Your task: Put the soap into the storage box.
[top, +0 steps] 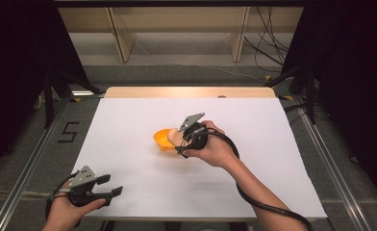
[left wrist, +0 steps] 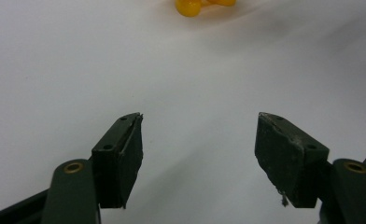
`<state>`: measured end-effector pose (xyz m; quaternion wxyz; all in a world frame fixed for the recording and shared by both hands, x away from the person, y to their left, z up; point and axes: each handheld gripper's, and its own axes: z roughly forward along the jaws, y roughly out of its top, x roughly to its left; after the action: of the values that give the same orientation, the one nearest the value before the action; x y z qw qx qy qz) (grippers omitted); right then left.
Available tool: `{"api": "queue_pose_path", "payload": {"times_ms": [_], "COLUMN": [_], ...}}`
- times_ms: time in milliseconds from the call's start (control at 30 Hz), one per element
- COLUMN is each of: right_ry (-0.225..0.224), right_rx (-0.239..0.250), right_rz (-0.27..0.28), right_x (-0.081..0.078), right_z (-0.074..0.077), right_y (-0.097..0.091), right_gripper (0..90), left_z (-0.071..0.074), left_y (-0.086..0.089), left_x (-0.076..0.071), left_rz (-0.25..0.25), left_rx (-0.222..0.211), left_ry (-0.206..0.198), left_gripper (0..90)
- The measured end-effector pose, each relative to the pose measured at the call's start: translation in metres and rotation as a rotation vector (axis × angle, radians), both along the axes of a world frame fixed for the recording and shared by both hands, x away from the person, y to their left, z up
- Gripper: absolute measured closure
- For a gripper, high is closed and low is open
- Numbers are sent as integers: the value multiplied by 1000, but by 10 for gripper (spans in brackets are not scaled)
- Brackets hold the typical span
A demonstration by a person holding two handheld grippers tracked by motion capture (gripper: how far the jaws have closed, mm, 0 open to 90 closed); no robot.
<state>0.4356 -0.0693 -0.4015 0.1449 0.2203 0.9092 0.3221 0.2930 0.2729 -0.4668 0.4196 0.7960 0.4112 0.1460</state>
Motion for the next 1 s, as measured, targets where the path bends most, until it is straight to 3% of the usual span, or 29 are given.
{"api": "queue_pose_path", "payload": {"times_ms": [367,867,1000], "right_ry": [5,-4,-12], "right_rx": [6,5,-2], "right_rz": [-24,-20,7], "right_x": [3,8,10], "right_z": [0,-1,0], "right_y": [2,6,7], "right_gripper": [332,332,332], "left_z": [0,0,0], "left_y": [-1,0,0], "left_x": [0,0,0], "left_rz": [8,7,6], "left_rx": [-2,-2,1], "left_ry": [-10,-9,-5], "left_gripper": [321,321,322]}}
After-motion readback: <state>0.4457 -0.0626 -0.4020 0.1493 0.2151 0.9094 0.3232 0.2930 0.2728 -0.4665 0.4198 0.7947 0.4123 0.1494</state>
